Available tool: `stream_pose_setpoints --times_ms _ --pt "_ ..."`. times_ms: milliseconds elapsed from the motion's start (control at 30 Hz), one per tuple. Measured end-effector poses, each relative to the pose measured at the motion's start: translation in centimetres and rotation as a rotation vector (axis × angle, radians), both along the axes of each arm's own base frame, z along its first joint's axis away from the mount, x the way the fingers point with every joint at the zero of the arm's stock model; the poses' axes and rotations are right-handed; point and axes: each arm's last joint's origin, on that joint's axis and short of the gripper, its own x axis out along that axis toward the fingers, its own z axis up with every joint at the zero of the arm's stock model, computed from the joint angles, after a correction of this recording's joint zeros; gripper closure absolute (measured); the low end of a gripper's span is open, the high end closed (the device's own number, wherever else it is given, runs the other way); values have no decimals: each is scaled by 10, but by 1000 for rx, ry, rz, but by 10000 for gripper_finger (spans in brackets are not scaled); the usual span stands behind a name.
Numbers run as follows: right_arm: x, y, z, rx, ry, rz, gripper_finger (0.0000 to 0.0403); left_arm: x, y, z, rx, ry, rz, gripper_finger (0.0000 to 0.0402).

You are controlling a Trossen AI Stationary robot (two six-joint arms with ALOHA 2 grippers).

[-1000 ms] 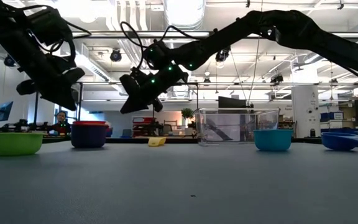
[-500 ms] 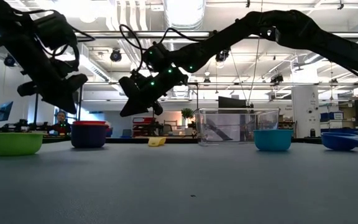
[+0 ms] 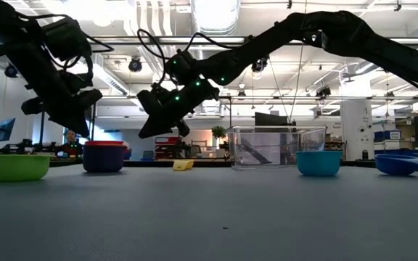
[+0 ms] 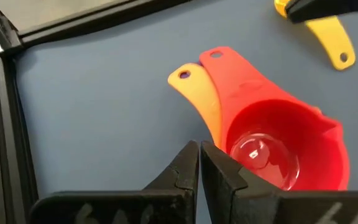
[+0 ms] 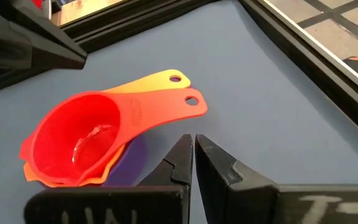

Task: Nest measuring cups in basket
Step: Stack the red measuring cup on top of the orange measuring cup

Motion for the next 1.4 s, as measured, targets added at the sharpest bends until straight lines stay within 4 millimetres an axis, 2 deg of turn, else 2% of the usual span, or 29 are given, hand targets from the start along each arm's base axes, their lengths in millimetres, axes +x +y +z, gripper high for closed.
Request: stream_pose_setpoints --times_ms 200,567,667,933,1200,1400 --pt "0 0 0 -1 0 0 394 -2 -1 -9 -11 22 1 402" --pt "0 0 0 -4 -2 1 394 8 2 -16 -4 -64 -79 402" --pt "0 -1 0 -2 -5 2 394 10 2 -13 6 -62 -99 402" --pt "1 -5 6 53 -83 37 394 10 2 17 109 -89 -173 402" --pt "2 -5 6 49 -100 28 394 2 1 12 127 15 -123 402" --pt "3 2 -6 56 -84 40 394 0 0 7 111 48 -137 402"
